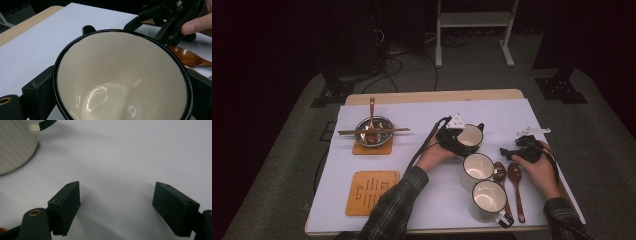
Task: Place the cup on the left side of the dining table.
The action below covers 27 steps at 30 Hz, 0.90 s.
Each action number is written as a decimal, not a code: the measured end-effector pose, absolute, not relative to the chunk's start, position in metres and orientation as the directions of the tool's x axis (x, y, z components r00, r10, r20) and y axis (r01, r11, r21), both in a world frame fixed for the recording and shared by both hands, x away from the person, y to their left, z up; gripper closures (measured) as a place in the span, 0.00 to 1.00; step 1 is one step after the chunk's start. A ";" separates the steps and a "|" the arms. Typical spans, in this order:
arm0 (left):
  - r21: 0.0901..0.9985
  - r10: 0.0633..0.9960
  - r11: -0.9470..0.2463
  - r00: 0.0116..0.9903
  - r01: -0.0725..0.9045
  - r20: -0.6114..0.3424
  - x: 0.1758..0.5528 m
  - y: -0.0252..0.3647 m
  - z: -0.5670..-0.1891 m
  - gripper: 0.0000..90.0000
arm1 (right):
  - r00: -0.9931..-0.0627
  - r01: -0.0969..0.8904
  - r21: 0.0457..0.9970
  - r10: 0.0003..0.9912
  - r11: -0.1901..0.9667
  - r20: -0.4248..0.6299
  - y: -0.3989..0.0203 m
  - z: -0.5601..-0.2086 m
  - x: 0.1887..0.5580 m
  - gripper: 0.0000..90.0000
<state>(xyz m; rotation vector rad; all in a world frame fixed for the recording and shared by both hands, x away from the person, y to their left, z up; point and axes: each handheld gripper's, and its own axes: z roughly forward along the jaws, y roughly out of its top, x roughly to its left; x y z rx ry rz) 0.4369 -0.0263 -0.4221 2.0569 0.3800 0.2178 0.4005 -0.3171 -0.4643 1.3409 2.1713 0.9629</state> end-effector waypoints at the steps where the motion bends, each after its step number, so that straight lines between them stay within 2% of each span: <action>1: 0.871 0.351 -0.458 0.936 0.176 -0.004 0.438 -0.026 -0.422 0.03 | -0.452 0.608 0.736 0.892 0.298 0.013 -0.317 -0.464 0.400 0.23; 11: 0.863 0.353 -0.471 0.936 0.182 -0.005 0.438 -0.018 -0.419 0.03 | -0.451 0.610 0.735 0.892 0.295 0.016 -0.317 -0.464 0.400 0.23; 27: 0.862 0.393 -0.462 0.919 0.209 -0.012 0.434 0.020 -0.398 0.03 | -0.451 0.610 0.735 0.893 0.296 0.015 -0.317 -0.464 0.400 0.23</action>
